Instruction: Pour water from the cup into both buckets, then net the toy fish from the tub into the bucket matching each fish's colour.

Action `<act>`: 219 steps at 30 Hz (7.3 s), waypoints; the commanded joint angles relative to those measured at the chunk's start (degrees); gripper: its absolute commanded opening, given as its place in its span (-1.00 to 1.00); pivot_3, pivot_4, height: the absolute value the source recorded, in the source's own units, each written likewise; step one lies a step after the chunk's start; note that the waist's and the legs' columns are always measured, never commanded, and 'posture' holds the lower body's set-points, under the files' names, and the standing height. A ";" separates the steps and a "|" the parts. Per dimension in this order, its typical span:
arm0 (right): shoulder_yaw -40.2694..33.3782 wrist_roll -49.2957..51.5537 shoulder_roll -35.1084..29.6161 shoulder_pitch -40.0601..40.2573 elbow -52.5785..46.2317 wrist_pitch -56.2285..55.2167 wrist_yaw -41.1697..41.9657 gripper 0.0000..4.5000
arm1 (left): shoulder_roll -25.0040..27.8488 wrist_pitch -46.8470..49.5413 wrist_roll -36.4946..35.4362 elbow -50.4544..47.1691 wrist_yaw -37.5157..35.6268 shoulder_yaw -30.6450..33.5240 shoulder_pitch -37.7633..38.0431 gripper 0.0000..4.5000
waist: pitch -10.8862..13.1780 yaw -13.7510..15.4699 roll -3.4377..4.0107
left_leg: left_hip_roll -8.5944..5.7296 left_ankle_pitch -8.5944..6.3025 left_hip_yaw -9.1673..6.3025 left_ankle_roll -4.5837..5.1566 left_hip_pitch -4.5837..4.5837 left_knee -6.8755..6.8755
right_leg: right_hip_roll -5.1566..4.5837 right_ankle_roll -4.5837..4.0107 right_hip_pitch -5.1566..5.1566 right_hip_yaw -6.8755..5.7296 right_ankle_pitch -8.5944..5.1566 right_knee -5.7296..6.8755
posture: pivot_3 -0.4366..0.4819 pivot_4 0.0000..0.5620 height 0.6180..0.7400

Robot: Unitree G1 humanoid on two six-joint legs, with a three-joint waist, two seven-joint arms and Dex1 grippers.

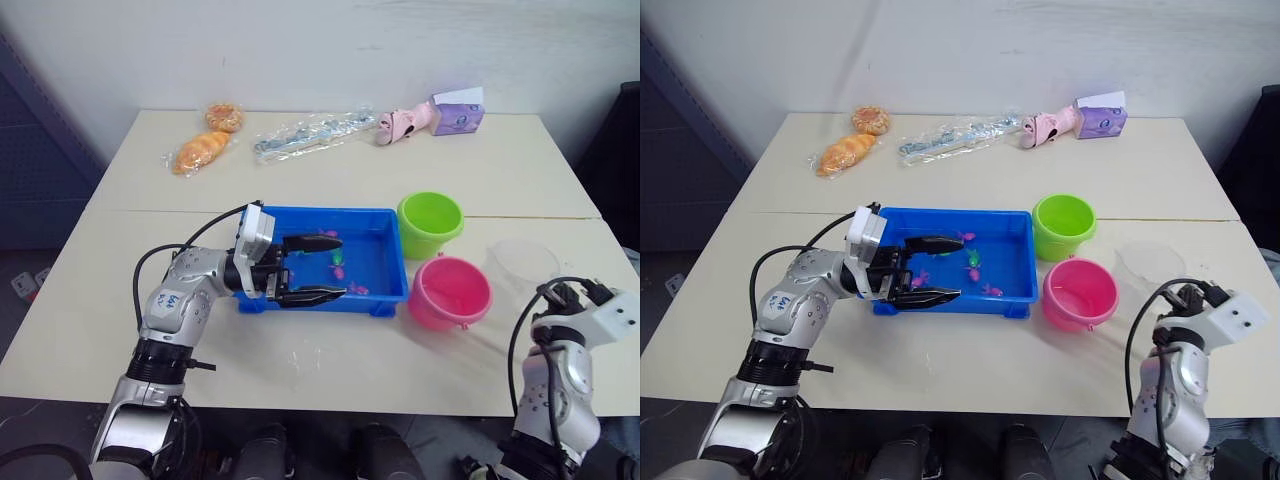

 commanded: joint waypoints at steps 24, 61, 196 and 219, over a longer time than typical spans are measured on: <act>-2.79 23.73 -19.13 47.03 -40.56 5.30 25.61 0.98 | 20.23 4.81 0.14 -1.83 -0.54 11.35 9.82 1.00 | -0.01 0.13 0.01 | -0.01 -0.11 -0.04 -0.11 -0.01 -0.76 | -0.02 -0.16 -0.17 0.06 -0.10 -0.19 | -0.05 -0.47 1.00; 27.59 13.84 -38.64 16.01 -26.79 -9.53 61.97 0.98 | 18.11 31.18 8.22 -10.13 52.40 26.31 24.54 1.00 | 0.17 0.14 -0.98 | 0.00 -0.22 -0.11 0.06 0.18 -0.69 | -0.22 -0.12 0.24 -0.26 0.03 -0.74 | -0.05 -0.47 1.00; 71.17 -36.98 -64.59 -42.53 -6.72 19.14 62.88 -1.00 | 8.66 -15.66 10.13 22.65 -10.32 3.94 -6.08 0.97 | 0.45 0.05 -0.81 | 0.01 -0.11 -0.16 0.28 -1.12 1.20 | -0.29 -0.08 -0.88 -0.47 0.05 0.76 | -0.05 -0.47 1.00; 67.32 -38.36 -59.21 -38.50 -12.56 28.27 83.16 -1.00 | 10.02 -16.93 10.39 22.48 -11.55 4.48 -4.25 0.97 | 0.45 0.16 -0.81 | 0.00 -0.11 -0.23 0.28 -1.11 1.28 | -0.30 -0.07 -0.80 -0.56 0.05 0.82 | -0.05 -0.47 1.00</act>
